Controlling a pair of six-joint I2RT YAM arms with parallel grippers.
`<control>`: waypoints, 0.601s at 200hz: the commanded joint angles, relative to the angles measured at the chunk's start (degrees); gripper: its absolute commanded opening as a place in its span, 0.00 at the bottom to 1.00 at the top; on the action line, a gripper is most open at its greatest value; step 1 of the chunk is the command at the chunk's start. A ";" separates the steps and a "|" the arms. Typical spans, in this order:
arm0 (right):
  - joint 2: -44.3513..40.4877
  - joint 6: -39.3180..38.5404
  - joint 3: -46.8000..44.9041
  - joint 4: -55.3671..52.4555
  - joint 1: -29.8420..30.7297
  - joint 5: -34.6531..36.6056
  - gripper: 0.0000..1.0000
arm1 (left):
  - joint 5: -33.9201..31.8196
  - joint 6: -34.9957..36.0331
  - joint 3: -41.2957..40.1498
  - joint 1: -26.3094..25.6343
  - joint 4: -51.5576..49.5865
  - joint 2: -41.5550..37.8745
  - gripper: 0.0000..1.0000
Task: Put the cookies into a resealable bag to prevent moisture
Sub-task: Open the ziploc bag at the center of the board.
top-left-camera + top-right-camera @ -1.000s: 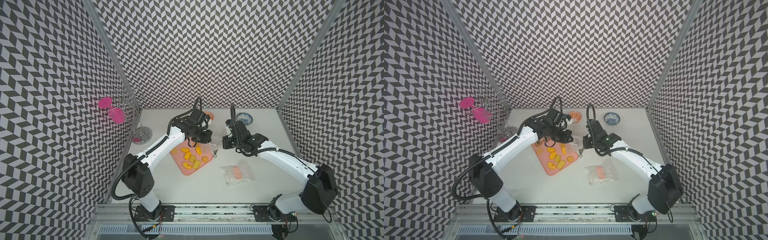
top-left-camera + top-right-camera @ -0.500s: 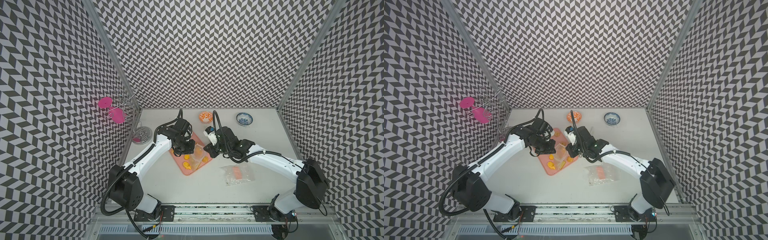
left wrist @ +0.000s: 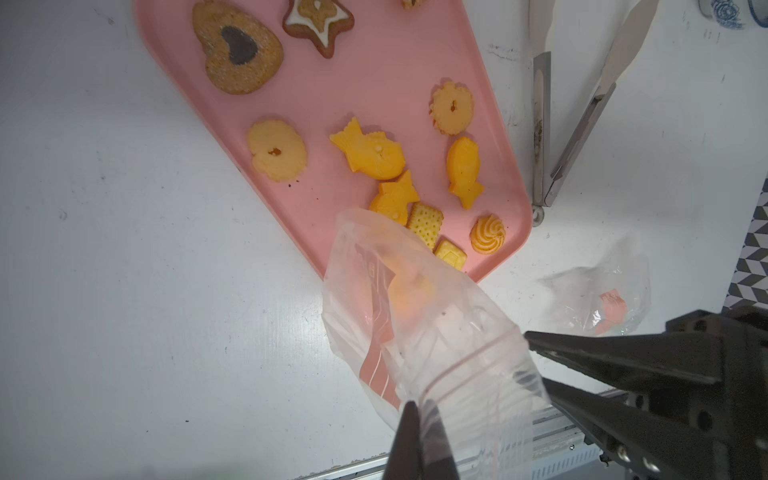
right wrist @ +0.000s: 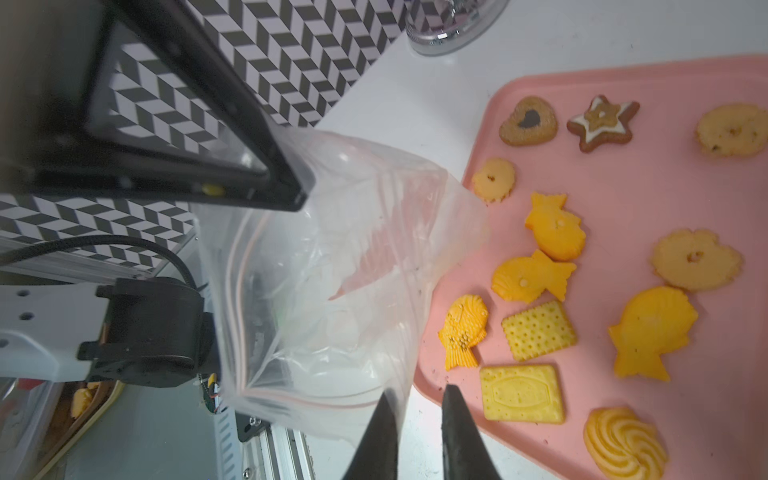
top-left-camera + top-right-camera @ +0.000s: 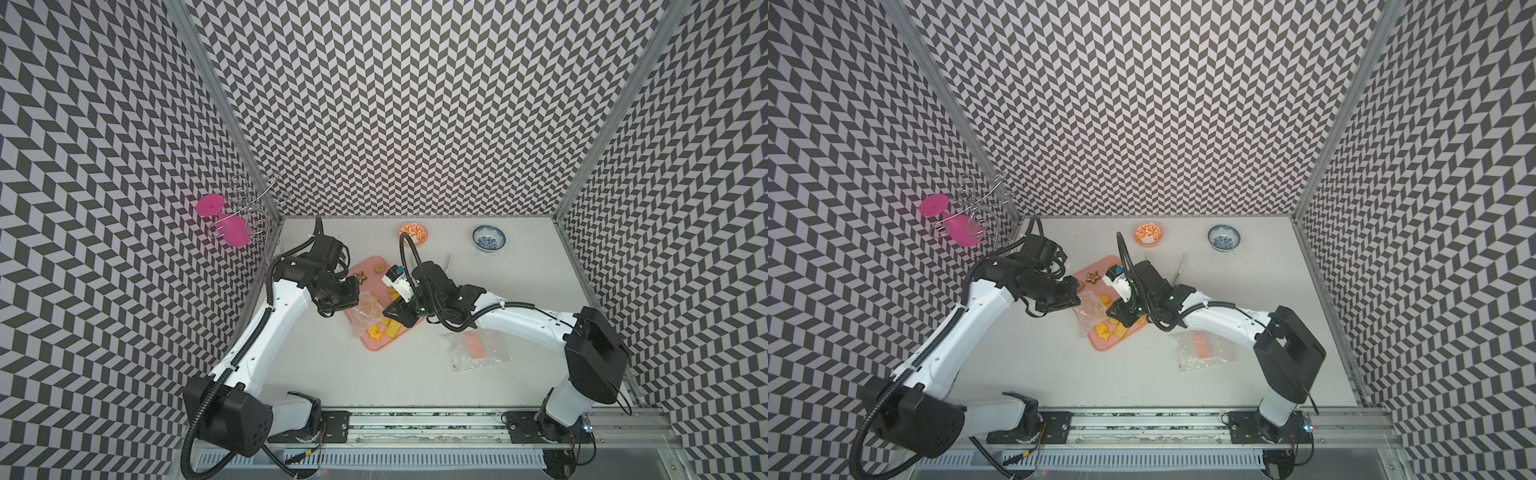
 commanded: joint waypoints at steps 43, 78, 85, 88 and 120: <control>-0.76 3.62 -1.77 9.65 0.28 -6.43 0.28 | -6.95 0.78 -8.01 1.84 -1.26 -3.17 0.00; 0.48 2.92 -2.18 9.68 1.51 -6.39 0.33 | -11.82 1.35 -6.59 2.65 -3.69 -2.54 0.00; 0.40 2.69 -2.22 9.33 1.51 -5.86 0.35 | -10.60 2.86 -7.91 2.80 -2.69 -2.64 0.00; 0.31 2.56 -2.19 9.14 1.51 -5.49 0.37 | -10.10 2.87 -8.51 2.81 -2.25 -2.63 0.00; -1.85 0.11 -2.14 5.11 0.28 0.62 0.55 | -8.44 2.87 -11.89 2.74 2.89 -1.00 0.00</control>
